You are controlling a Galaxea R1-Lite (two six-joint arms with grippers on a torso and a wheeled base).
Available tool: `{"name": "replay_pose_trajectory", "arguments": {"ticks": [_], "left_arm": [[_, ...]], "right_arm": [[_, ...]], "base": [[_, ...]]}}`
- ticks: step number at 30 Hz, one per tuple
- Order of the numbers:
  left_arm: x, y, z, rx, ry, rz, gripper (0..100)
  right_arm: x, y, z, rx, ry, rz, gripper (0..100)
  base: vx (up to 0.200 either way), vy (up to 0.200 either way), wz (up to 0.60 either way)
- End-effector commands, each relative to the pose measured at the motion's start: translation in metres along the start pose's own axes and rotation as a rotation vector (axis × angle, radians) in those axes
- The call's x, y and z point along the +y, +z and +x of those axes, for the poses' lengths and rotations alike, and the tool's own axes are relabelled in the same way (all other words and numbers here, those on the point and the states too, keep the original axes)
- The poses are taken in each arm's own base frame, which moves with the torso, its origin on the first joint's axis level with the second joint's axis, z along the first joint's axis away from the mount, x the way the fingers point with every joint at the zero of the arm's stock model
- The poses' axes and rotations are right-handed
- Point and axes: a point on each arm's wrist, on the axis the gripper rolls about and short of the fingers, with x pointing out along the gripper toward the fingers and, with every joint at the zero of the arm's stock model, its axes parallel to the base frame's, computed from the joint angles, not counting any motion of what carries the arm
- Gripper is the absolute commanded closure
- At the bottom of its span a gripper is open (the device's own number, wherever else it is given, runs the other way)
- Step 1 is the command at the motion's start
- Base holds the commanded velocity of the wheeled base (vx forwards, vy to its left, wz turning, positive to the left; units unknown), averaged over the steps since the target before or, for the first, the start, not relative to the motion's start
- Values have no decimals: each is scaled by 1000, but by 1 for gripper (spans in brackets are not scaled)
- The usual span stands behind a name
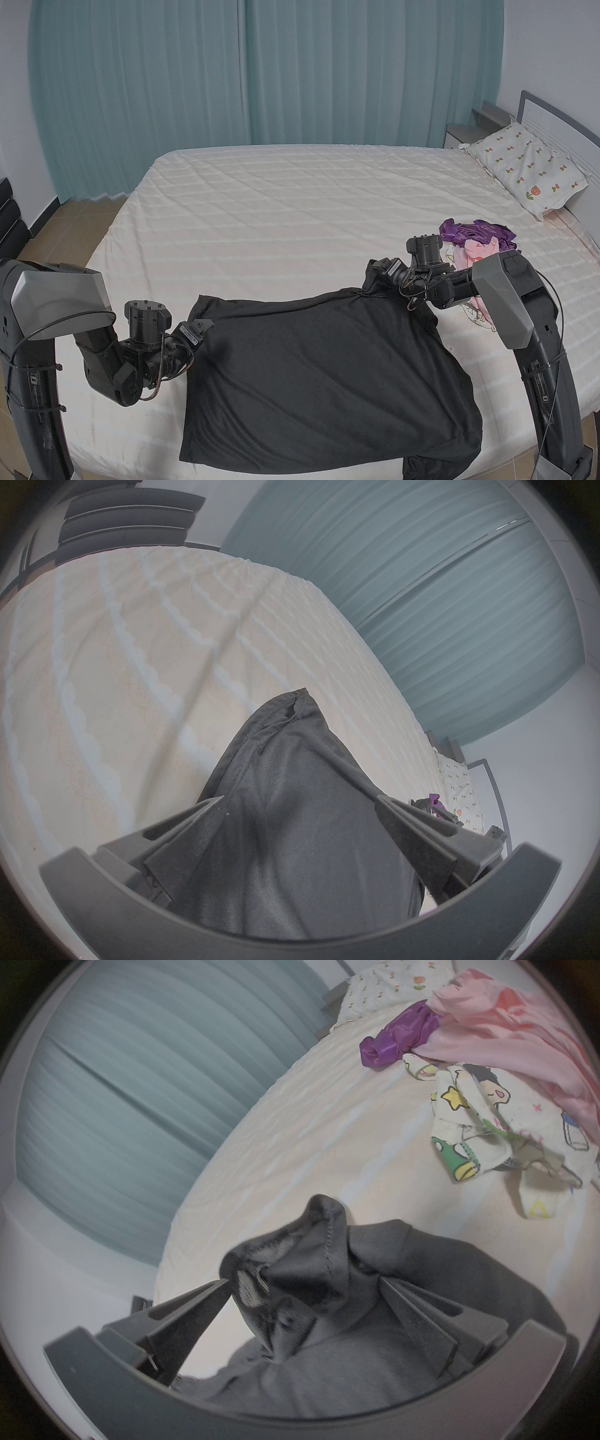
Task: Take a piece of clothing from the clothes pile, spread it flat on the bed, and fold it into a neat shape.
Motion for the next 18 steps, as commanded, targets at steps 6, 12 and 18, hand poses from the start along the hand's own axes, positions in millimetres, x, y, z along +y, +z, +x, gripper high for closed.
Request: {"name": "replay_pose_trajectory", "arguments": {"ticks": [6, 12, 18], "left_arm": [[1, -1, 0, 5, 3, -3, 0], [1, -1, -1, 6, 4, -2, 0], [1, -1, -1, 5, 5, -2, 0]], "right_arm": [[17, 7, 10, -63, 226, 158, 0], [43, 38, -12, -113, 383, 148, 0], [30, 45, -10, -129, 307, 142, 0]], "base": [[0, 0, 0], [0, 0, 0], [0, 0, 0]]}}
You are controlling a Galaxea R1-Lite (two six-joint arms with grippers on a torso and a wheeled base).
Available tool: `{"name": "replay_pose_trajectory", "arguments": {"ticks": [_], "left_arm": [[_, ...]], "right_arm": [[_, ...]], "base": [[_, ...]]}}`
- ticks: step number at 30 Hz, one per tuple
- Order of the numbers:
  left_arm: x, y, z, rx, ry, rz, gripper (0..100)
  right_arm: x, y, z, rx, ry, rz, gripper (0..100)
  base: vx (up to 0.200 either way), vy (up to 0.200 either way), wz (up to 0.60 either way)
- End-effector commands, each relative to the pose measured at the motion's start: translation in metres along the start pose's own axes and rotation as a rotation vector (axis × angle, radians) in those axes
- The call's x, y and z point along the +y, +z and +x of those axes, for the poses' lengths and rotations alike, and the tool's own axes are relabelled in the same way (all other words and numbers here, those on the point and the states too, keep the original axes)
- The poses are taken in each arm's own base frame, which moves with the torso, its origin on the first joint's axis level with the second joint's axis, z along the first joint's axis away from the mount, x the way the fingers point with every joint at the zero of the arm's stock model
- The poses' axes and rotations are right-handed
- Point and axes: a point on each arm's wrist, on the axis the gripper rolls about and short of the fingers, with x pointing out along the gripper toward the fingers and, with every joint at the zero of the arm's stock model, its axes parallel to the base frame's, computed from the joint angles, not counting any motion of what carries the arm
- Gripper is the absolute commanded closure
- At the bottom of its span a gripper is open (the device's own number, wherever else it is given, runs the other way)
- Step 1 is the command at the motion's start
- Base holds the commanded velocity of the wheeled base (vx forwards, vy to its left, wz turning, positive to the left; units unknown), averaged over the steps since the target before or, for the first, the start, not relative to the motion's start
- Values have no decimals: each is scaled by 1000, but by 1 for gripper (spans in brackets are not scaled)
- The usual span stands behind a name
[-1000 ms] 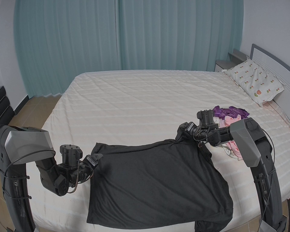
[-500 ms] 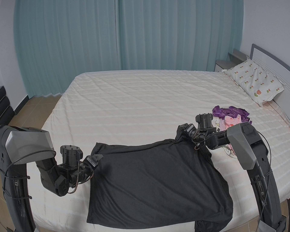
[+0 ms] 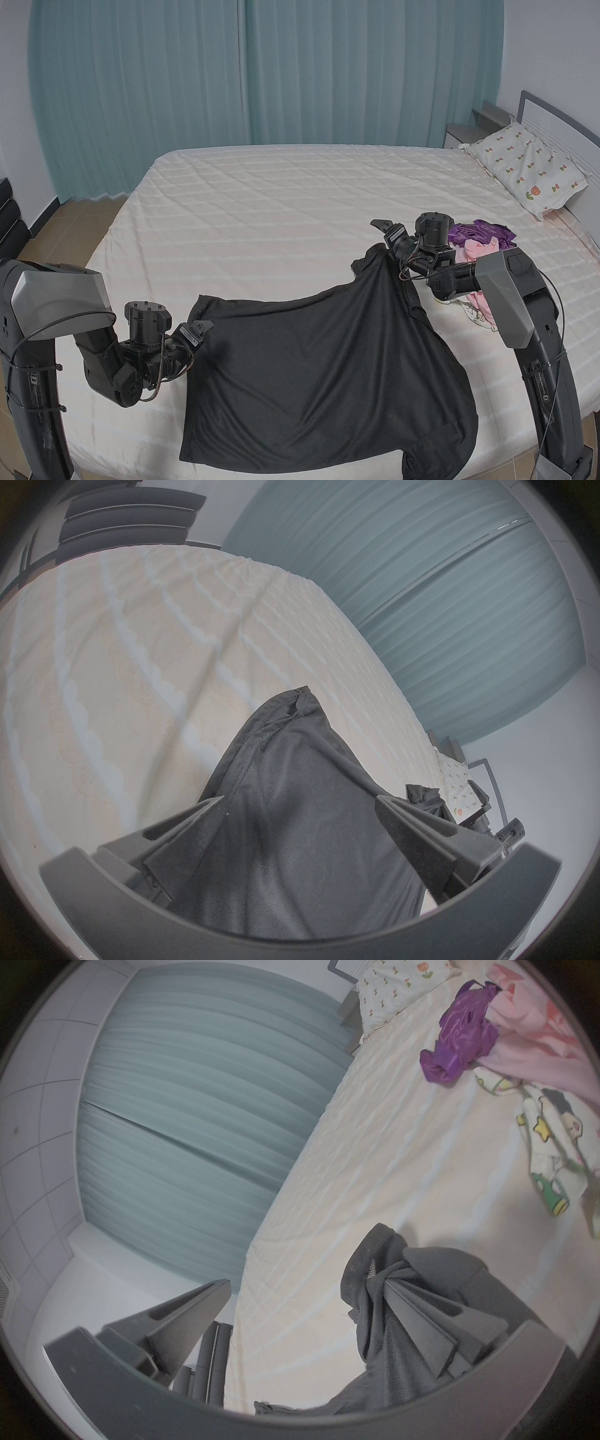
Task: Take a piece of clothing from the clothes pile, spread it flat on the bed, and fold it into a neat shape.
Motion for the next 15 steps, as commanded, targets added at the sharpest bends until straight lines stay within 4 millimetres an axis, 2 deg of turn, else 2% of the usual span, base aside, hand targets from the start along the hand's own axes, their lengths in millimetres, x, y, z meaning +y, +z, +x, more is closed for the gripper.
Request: {"name": "replay_pose_trajectory", "arguments": {"ticks": [1, 7, 11, 15], "left_arm": [[0, 0, 0, -1, 1, 0, 0], [-1, 0, 0, -3, -2, 1, 0], [0, 0, 1, -2, 0, 1, 0], [0, 0, 1, -1, 1, 1, 0]], "right_arm": [[-5, 9, -3, -7, -79, -15, 0], [-33, -4, -2, 32, -255, -140, 0], [-37, 2, -6, 20, -285, -191, 0], [-25, 18, -20, 9, -292, -214, 0]], "base": [[0, 0, 0], [0, 0, 0], [0, 0, 0], [0, 0, 0]]}}
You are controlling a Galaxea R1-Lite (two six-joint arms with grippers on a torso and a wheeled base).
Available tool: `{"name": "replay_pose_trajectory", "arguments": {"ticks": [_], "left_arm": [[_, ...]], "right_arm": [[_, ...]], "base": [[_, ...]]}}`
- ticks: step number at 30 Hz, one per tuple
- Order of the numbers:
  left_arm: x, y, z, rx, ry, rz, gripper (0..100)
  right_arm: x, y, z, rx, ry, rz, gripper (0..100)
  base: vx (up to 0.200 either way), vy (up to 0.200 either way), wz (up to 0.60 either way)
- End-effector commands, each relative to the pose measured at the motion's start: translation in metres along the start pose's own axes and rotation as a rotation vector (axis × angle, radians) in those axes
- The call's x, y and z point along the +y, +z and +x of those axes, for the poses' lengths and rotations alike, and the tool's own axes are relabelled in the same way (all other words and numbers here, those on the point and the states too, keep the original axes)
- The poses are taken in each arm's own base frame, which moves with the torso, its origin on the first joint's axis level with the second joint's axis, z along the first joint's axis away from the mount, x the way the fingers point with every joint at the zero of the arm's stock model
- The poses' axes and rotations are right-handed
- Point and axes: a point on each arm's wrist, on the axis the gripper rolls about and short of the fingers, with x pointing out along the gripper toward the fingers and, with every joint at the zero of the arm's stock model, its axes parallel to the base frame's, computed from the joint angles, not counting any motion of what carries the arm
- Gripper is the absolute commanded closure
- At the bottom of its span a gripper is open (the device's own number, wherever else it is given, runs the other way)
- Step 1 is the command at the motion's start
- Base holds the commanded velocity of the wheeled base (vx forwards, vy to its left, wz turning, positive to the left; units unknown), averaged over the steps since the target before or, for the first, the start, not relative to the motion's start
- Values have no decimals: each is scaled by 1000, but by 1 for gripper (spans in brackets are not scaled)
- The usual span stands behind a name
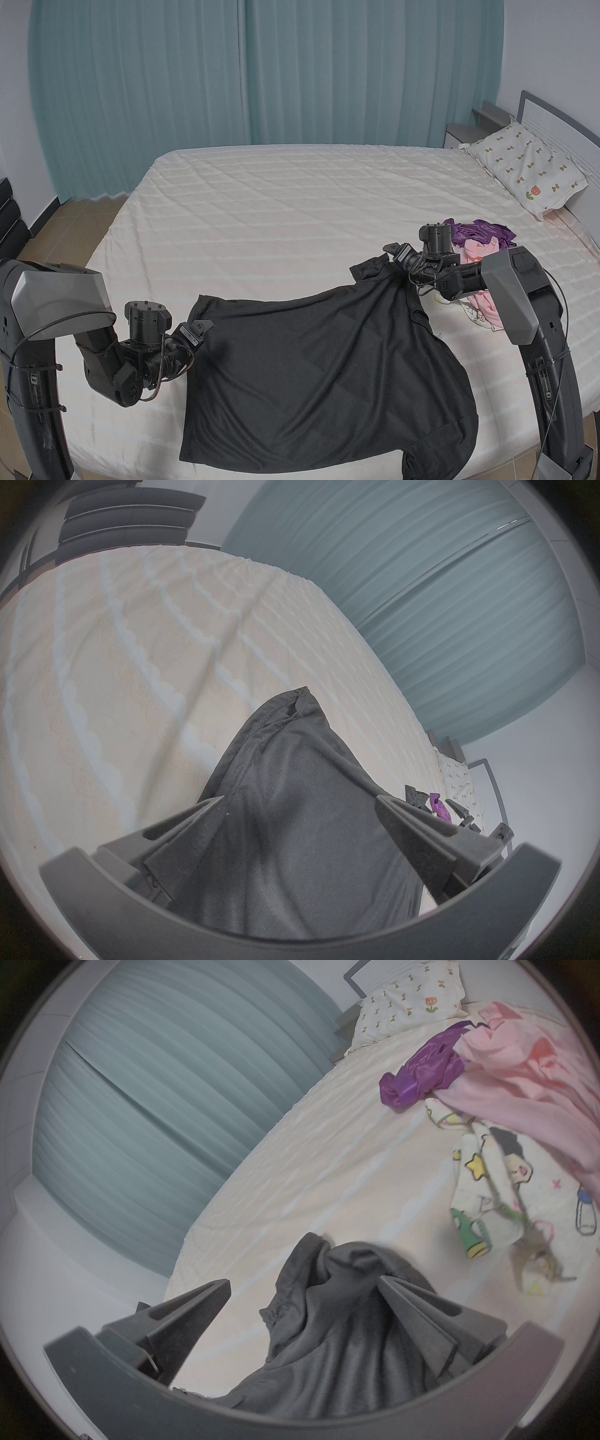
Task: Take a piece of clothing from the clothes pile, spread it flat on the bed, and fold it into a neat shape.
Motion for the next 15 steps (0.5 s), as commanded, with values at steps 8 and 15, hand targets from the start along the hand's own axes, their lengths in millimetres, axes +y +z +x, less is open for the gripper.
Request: {"name": "replay_pose_trajectory", "arguments": {"ticks": [8, 15], "left_arm": [[1, -1, 1, 2, 2, 0, 0], [1, -1, 0, 3, 3, 1, 0]], "right_arm": [[-21, 20, -39, 44, -95, -93, 0], [-62, 0, -78, 169, -76, -203, 0]], "base": [[0, 0, 0], [0, 0, 0]]}}
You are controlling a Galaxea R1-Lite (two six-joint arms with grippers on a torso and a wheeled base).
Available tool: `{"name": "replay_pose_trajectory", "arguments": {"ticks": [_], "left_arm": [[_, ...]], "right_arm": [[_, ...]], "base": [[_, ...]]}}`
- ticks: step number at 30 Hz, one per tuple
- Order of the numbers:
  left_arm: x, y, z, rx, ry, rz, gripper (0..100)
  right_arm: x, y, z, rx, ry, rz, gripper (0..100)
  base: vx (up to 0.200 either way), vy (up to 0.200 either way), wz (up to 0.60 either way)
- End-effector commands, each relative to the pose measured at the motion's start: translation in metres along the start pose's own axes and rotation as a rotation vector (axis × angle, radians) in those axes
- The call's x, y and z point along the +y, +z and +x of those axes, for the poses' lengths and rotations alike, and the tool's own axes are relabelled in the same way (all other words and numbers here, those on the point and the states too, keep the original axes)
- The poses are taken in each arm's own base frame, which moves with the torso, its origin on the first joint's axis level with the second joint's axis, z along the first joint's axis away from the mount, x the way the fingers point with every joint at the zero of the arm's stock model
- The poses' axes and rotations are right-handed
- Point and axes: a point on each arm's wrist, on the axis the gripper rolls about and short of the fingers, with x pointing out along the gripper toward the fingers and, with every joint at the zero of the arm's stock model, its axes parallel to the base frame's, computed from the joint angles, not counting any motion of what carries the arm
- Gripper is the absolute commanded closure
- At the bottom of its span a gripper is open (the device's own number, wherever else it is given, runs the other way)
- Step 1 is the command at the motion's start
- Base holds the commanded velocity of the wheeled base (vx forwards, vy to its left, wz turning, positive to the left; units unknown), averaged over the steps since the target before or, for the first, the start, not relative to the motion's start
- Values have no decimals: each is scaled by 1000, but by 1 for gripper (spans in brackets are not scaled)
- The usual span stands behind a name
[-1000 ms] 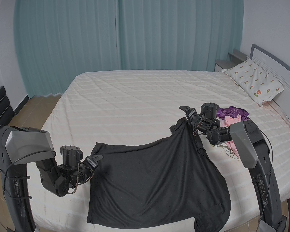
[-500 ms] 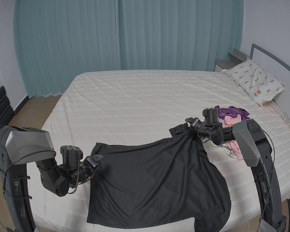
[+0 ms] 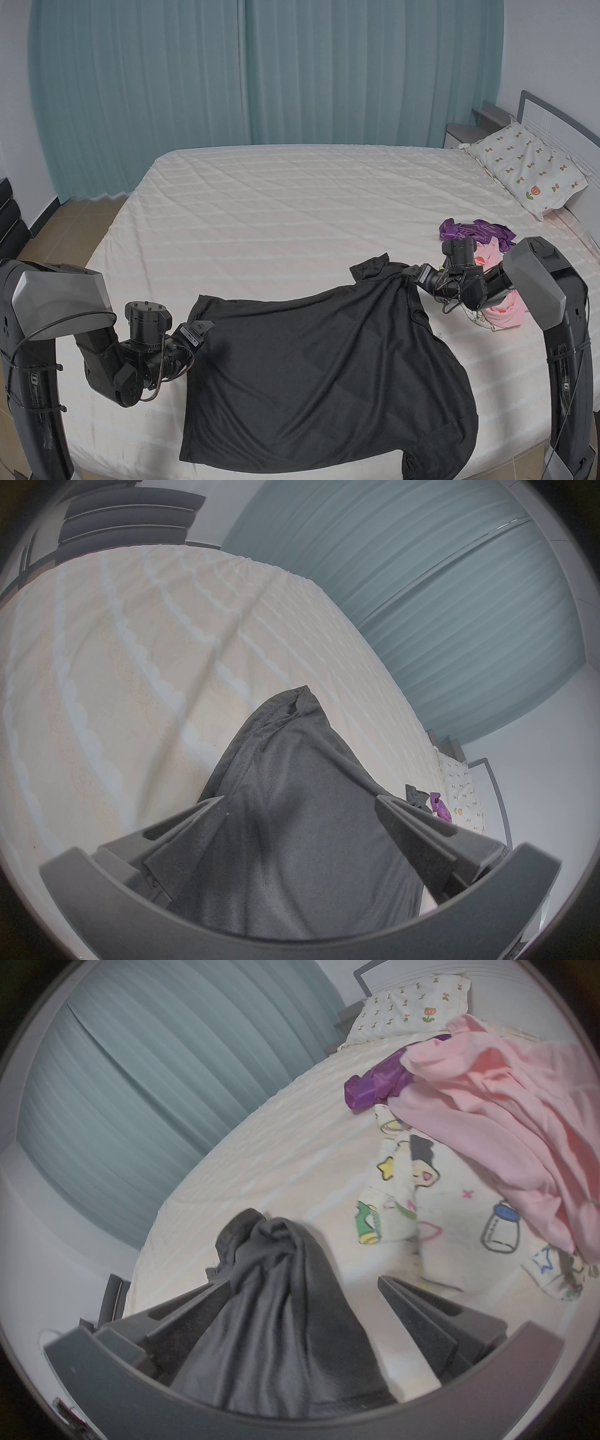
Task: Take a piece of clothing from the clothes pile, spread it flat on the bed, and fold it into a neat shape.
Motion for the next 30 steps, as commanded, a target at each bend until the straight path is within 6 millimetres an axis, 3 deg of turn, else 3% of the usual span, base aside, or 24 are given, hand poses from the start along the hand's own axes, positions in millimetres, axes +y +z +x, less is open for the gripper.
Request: {"name": "replay_pose_trajectory", "arguments": {"ticks": [1, 11, 12, 17, 30], "left_arm": [[0, 0, 0, 1, 1, 0, 0], [1, 0, 0, 0, 2, 0, 0], [0, 0, 0, 0, 0, 0, 0], [0, 1, 0, -2, -1, 0, 0], [0, 0, 0, 1, 1, -1, 0]], "right_arm": [[-24, -13, -39, 78, 57, -119, 0], [-23, -35, -33, 121, 70, -189, 0], [-22, -36, -32, 122, 73, -191, 100], [-21, -44, -28, 149, 62, -211, 100], [-50, -17, -32, 89, -6, -166, 100]], "base": [[0, 0, 0], [0, 0, 0], [0, 0, 0], [0, 0, 0], [0, 0, 0]]}}
